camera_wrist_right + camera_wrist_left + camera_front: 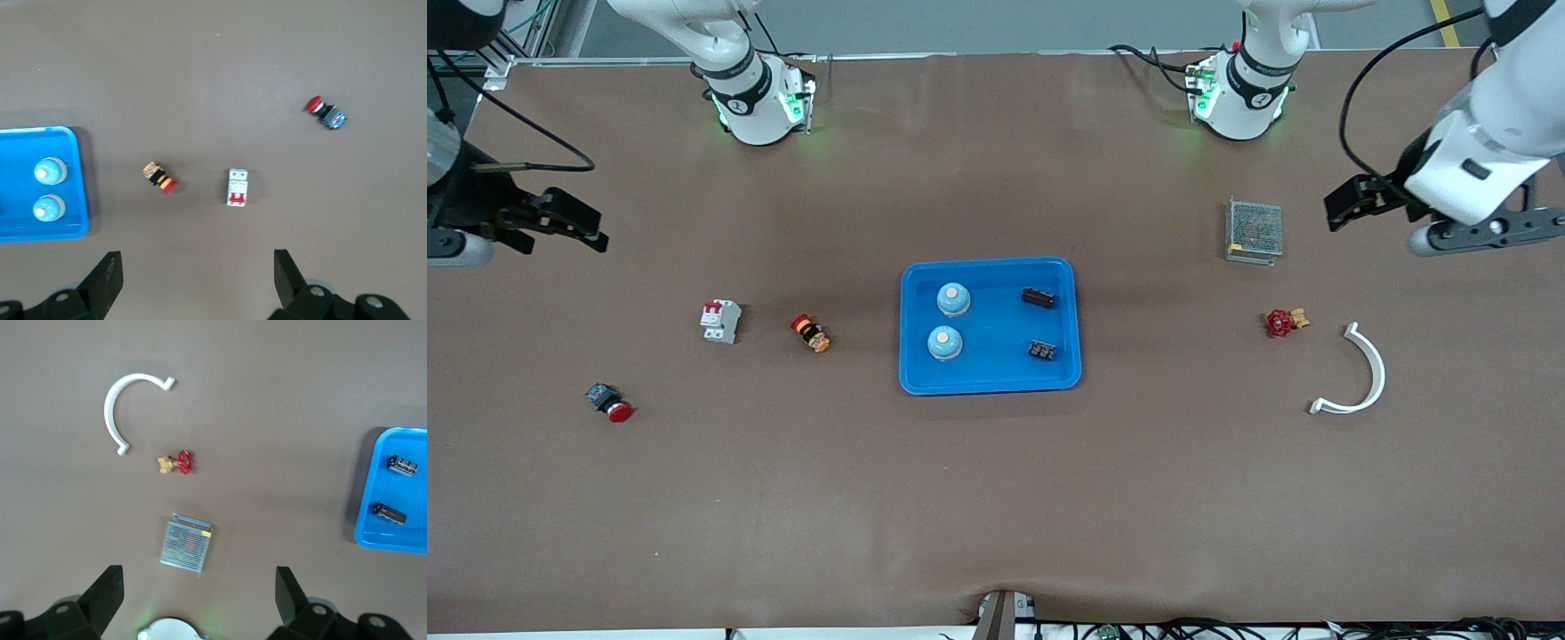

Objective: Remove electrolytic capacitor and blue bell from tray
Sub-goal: 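Move the left gripper and the right gripper toward the blue tray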

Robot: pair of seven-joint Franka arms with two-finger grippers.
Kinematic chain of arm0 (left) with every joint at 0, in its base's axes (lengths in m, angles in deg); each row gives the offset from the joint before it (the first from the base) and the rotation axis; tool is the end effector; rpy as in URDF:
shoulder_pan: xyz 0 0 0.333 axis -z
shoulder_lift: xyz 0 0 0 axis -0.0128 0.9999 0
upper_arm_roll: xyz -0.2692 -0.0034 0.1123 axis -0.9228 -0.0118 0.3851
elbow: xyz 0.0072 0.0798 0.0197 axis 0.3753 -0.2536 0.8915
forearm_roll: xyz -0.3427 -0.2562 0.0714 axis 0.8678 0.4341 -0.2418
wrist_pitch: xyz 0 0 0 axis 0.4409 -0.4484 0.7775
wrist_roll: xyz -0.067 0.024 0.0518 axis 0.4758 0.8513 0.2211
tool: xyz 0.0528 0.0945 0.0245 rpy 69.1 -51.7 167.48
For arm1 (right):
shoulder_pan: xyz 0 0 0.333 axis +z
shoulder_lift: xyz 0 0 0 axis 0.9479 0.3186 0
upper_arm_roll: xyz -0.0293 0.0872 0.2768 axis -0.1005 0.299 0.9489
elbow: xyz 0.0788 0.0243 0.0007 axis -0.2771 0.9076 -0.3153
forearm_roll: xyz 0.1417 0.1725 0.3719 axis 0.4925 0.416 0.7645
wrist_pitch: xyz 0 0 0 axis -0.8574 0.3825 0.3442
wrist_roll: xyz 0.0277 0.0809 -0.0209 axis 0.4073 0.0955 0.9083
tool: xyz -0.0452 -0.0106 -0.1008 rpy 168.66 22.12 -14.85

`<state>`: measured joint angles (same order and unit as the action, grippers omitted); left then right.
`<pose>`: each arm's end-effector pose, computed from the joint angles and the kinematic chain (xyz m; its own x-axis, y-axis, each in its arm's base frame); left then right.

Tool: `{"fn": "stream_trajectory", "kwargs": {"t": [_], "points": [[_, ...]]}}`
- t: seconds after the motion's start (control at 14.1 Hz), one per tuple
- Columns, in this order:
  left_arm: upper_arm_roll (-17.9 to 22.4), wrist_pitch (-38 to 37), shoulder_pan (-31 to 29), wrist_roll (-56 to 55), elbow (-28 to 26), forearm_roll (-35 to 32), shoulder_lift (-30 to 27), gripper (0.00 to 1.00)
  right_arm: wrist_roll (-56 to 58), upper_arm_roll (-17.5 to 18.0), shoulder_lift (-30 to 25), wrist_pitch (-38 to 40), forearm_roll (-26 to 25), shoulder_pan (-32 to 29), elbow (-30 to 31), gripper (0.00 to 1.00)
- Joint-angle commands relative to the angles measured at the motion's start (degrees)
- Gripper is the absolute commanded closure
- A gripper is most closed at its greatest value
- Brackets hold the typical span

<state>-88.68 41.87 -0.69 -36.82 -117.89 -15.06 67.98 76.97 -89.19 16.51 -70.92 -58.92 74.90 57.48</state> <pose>0.5750 -0.1207 0.5659 0.9829 0.1450 -0.1132 0.1379 -0.9881 -0.0684 0.5876 0.0334 0.5796 0.9995 -0.0268 -0.0156 -0.0274 -0.9986 -0.0455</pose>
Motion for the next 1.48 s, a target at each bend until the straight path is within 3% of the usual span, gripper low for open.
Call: {"fn": "stream_trajectory", "kwargs": {"t": [0.0, 0.35, 0.78, 0.99, 1.41], "points": [[-2.6, -0.7, 0.0, -6.9, -0.1, 0.5, 2.2, 0.0, -5.8, -0.2, -0.3, 0.2, 0.5, 4.0, 1.2, 0.0], [-5.9, 3.3, -0.1, -15.7, -5.6, 2.1, 3.1, 0.0, -17.5, -0.2, -0.5, -4.5, 0.5, 13.4, 5.7, 0.0], [-11.3, 15.1, 0.0, -30.3, -13.5, 4.3, 5.2, 0.0, -27.0, -0.2, 1.1, -16.7, 0.5, 20.5, 12.0, 0.0], [-14.4, 17.9, 1.0, -38.6, -13.5, 4.3, 8.5, 0.0, -32.3, -0.3, 4.5, -21.4, 0.4, 24.1, 12.7, 0.0], [-14.4, 27.0, 8.5, -58.7, -13.5, 3.8, 16.2, 0.01, -37.4, -0.3, 11.3, -28.6, -0.1, 29.6, 12.3, 0.0]]}}
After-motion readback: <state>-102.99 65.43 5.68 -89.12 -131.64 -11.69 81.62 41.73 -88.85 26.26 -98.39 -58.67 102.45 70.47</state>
